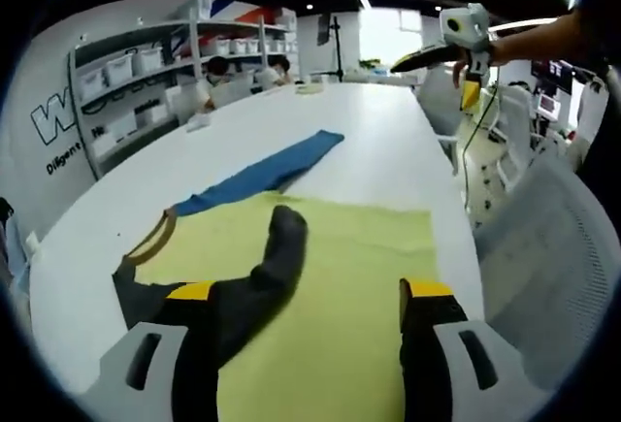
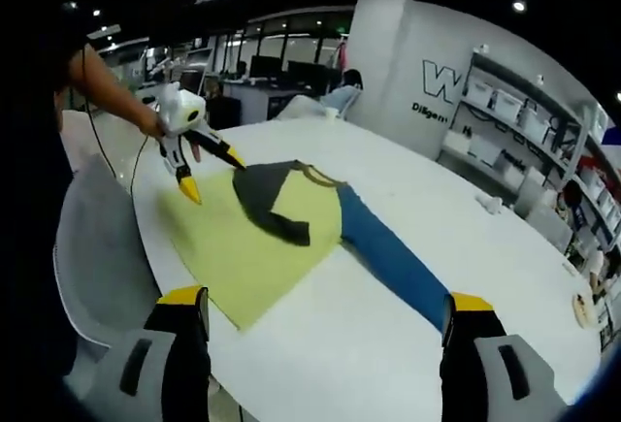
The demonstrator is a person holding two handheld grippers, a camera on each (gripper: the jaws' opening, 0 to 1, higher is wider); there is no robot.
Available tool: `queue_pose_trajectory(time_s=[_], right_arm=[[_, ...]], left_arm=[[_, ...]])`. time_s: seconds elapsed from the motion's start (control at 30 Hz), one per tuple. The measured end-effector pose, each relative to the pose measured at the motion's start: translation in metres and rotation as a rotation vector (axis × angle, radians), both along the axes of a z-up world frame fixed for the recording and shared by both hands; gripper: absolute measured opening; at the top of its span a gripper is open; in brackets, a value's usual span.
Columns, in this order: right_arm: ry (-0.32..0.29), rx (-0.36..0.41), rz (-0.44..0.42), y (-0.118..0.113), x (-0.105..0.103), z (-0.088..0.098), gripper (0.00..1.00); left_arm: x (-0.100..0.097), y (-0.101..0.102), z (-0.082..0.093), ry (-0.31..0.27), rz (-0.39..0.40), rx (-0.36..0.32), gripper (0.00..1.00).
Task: Fold the garment on the visible template until the final outline fits inside the template.
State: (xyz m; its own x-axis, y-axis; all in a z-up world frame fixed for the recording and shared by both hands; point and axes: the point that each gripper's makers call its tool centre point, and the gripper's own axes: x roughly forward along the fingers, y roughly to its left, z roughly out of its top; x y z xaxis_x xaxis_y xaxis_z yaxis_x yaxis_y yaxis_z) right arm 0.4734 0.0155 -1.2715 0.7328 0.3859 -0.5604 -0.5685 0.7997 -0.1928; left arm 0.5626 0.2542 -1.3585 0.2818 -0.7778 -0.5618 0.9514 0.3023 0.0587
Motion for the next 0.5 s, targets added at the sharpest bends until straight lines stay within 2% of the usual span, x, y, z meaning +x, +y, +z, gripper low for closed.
queue_pose_trajectory(time_s=[0.17,0.5], right_arm=[[-0.033,0.015,-0.012,0.007,0.000,0.012,0.99],[-0.069,0.025,-0.006,0.026,-0.001,0.029,0.99]], left_arm=[[0.000,-0.010,-0.005,-0.005,-0.048,0.016,0.68],[0.004,-0.023,-0.017,0.004,-0.080,0.028,0.60]])
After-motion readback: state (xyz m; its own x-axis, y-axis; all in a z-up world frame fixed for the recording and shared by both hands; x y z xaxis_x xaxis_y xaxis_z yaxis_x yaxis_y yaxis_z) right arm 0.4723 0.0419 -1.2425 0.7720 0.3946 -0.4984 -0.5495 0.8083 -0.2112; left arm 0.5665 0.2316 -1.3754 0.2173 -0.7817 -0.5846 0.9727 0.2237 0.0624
